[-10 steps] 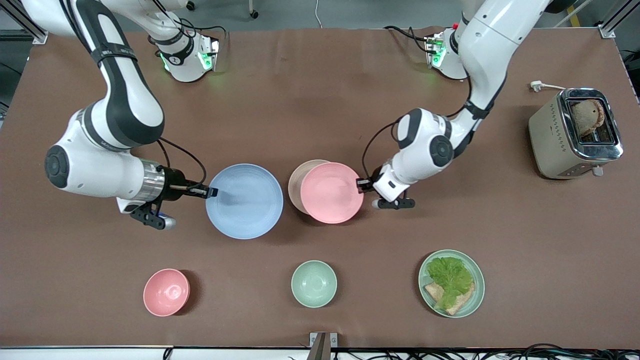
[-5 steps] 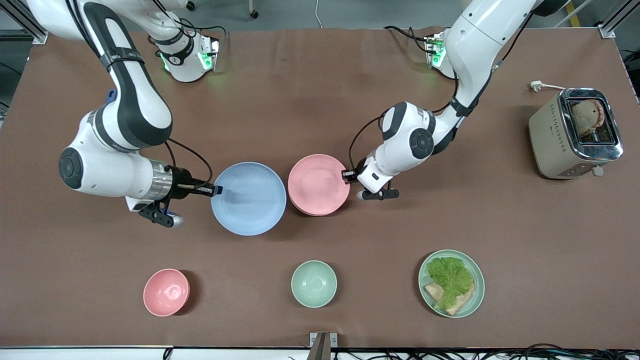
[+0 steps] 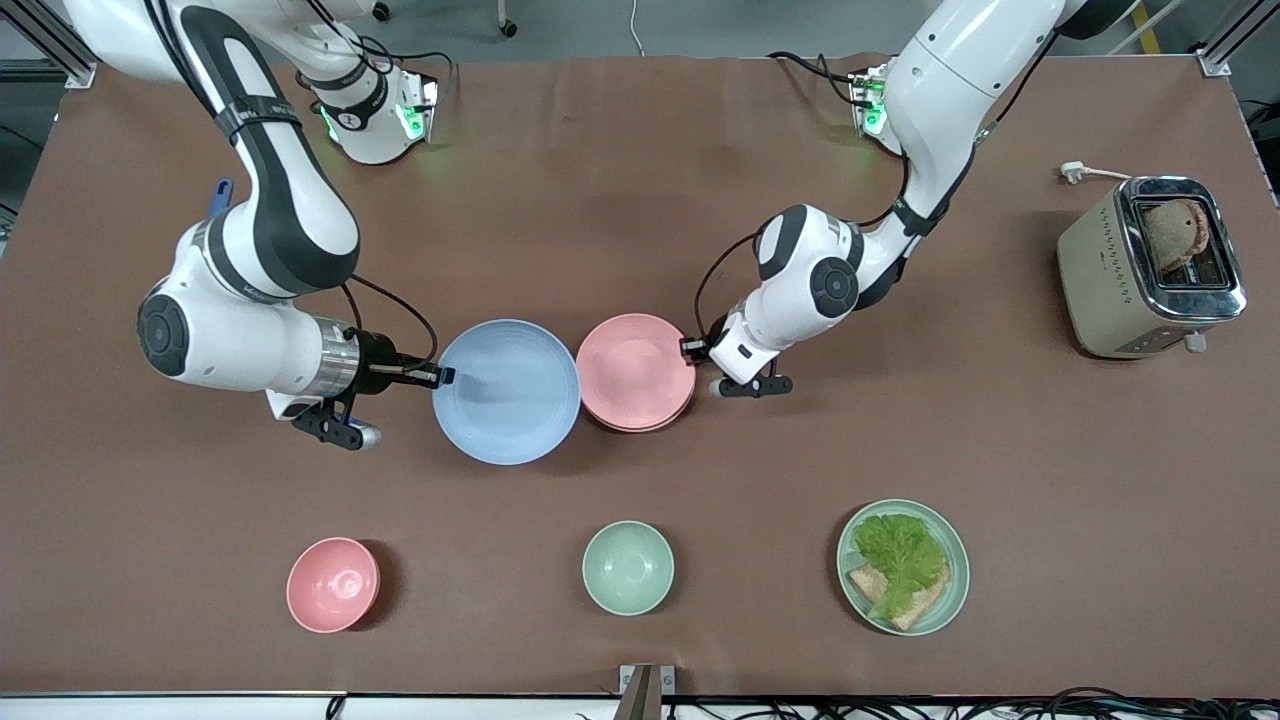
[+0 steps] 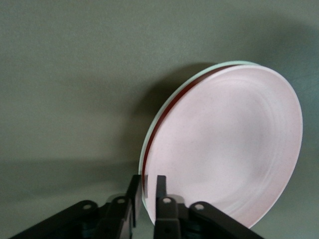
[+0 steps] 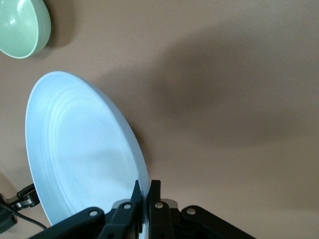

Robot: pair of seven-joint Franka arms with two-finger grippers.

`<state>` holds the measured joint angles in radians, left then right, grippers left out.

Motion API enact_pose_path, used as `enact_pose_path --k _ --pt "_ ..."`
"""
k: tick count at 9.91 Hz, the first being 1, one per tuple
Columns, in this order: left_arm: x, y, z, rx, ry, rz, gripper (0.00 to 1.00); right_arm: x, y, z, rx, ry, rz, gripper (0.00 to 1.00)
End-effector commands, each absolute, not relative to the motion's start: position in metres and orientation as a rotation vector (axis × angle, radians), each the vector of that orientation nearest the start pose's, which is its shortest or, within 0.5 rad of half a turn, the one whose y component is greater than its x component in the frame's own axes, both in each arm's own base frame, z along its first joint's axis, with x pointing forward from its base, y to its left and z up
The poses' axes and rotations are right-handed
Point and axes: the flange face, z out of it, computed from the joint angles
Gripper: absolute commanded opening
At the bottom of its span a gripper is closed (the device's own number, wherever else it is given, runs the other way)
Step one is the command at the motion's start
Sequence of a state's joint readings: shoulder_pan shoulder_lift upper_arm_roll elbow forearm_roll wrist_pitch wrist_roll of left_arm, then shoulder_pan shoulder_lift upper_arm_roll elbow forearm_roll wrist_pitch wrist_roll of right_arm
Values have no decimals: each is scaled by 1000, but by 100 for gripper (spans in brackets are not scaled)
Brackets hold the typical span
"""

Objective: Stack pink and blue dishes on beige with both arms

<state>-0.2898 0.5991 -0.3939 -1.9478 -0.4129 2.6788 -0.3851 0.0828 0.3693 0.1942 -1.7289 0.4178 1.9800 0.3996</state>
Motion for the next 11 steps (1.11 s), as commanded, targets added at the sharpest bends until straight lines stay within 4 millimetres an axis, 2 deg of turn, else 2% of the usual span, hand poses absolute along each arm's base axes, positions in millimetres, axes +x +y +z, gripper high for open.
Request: enact_pose_path --k 1,2,3,4,5,6,7,8,9,11 --pt "510 -376 196 -3556 -249 146 74 599 211 363 -2719 422 345 1" --pt "517 -372 213 -3564 -240 97 93 594 222 358 -2720 408 337 1" --pt "523 -363 237 -3560 -228 51 100 585 239 351 -2717 395 323 1" --pt "531 -345 264 -3536 -211 69 100 575 259 340 -2720 386 284 1" --pt "544 -312 292 -3502 -215 107 100 569 272 327 -2721 392 250 2" --pt "553 -280 320 -3485 -105 125 100 561 292 318 -2715 407 242 2" --pt "560 -244 341 -3466 -53 146 100 554 311 310 -2707 426 237 2" --pt "564 -210 366 -3460 -10 153 100 543 329 310 -2703 422 257 2" --pt "570 -179 390 -3443 15 77 100 537 337 309 -2699 426 272 2" --pt "576 -140 433 -3328 84 -101 100 535 340 294 -2697 435 254 2"
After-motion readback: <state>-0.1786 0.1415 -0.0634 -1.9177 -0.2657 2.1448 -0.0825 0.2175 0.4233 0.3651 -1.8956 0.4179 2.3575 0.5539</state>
